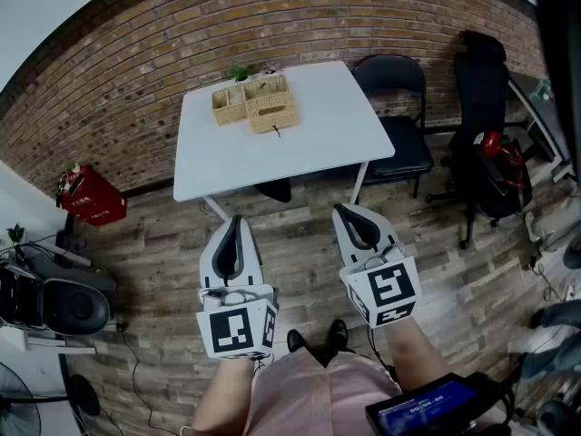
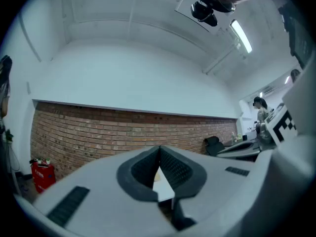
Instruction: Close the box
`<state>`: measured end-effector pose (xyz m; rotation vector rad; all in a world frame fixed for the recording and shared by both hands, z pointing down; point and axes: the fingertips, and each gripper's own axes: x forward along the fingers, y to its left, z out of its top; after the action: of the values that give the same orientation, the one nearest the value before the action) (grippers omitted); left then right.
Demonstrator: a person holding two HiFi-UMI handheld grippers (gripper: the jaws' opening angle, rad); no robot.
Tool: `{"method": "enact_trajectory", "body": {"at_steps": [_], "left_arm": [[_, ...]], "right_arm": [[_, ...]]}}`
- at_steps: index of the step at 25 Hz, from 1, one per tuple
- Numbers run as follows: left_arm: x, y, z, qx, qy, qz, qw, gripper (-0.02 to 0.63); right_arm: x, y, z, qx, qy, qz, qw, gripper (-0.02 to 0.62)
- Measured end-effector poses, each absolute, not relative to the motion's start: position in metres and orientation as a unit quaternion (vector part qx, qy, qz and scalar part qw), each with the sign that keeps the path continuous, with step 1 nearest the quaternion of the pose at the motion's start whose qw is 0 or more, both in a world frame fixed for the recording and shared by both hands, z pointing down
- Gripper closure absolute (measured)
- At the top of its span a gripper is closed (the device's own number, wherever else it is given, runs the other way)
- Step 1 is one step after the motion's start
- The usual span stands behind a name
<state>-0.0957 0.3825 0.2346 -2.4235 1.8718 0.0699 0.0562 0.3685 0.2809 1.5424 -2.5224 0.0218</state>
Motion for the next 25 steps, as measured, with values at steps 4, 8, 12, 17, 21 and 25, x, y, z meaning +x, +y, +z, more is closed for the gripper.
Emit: {"method": "enact_trajectory", "body": {"at_steps": [4,8,12,17,21,25], "left_arm": [[-0.094,0.378,0.236,-0.790,0.612,0.022,0.041,0.594],[-0.090,0.383,0.242,-0.789,0.613,0.019,0.038,0.594],[-0.077,0.390,0.236,-0.796,0.603,0.038,0.033,0.568],[-0.061,0.389,0.228,-0.792,0.608,0.047,0.043,0.476],[-0.052,0.389,0.237,-0.781,0.622,0.036,0.043,0.476],[-0.050,0.381,0.252,-0.775,0.631,0.026,0.030,0.476]], "right_arm": [[0.058,0.363,0.282,0.519,-0.850,0.006,0.092,0.598],[0.065,0.367,0.287,0.525,-0.847,0.006,0.087,0.598],[0.079,0.368,0.284,0.518,-0.853,0.024,0.060,0.516],[0.096,0.361,0.278,0.503,-0.862,0.009,0.061,0.419],[0.110,0.353,0.281,0.495,-0.867,0.001,0.064,0.423],[0.117,0.337,0.294,0.492,-0.868,0.013,0.072,0.428]]}}
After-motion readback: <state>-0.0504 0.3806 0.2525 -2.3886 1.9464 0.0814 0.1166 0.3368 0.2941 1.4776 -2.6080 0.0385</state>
